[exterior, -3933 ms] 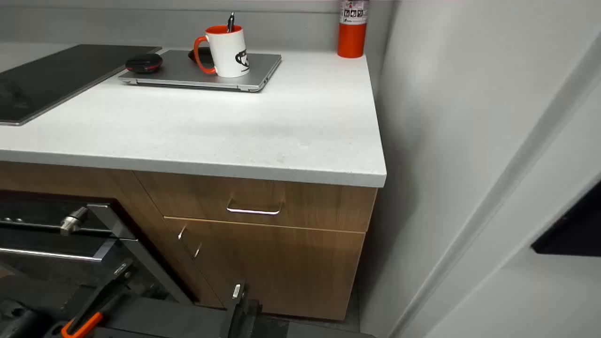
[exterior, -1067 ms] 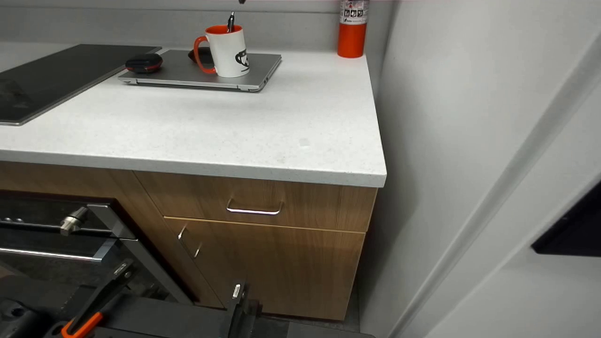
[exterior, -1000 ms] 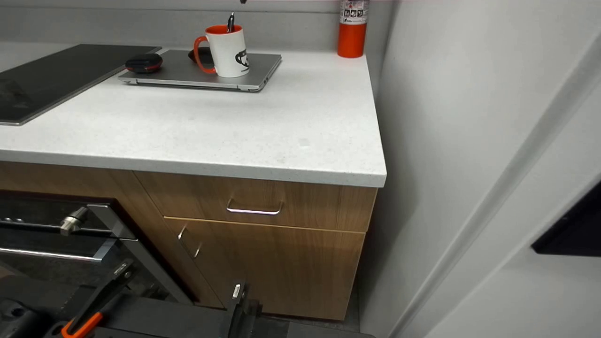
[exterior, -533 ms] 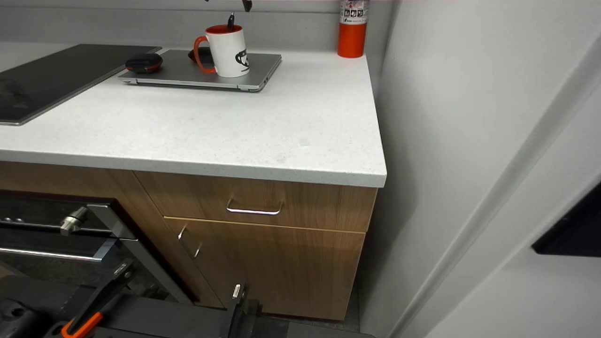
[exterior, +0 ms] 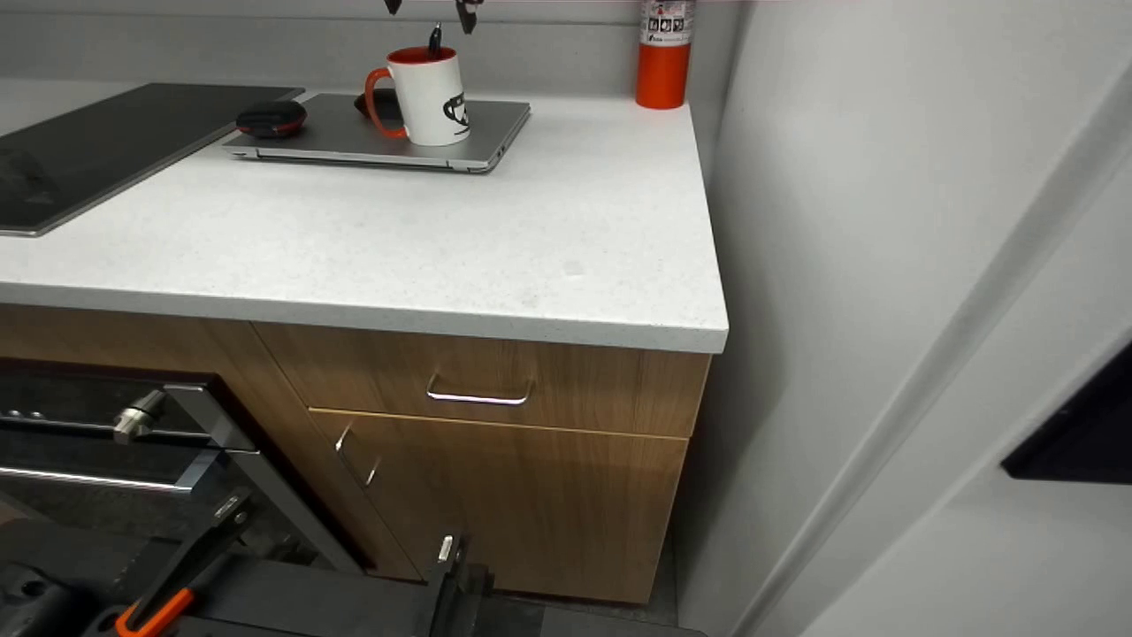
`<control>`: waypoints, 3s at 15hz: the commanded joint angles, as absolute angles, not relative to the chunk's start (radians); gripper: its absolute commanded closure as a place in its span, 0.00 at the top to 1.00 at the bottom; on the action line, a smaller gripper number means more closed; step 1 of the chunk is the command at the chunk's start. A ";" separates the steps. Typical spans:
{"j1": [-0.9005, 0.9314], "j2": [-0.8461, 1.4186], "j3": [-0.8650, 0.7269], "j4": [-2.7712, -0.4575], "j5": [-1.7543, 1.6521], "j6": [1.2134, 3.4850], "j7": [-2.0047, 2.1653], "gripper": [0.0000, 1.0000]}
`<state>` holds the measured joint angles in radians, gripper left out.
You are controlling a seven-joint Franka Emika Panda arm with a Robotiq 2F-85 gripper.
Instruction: Take the pen from the white and orange cup and put it on the table
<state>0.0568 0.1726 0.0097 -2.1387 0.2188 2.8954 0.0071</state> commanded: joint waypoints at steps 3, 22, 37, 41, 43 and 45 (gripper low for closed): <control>0.042 0.250 0.029 -2.073 0.205 2.984 0.032 1.00; 0.024 0.365 0.054 -1.973 0.214 3.006 0.044 0.04; -0.024 0.010 0.019 -2.187 0.313 2.974 -0.012 0.01; -0.051 -0.023 -0.048 -2.272 0.121 2.860 0.064 0.01; -0.060 0.017 -0.062 -2.285 0.033 2.807 0.101 0.01; -0.059 0.069 -0.070 -2.286 -0.022 2.771 0.135 0.01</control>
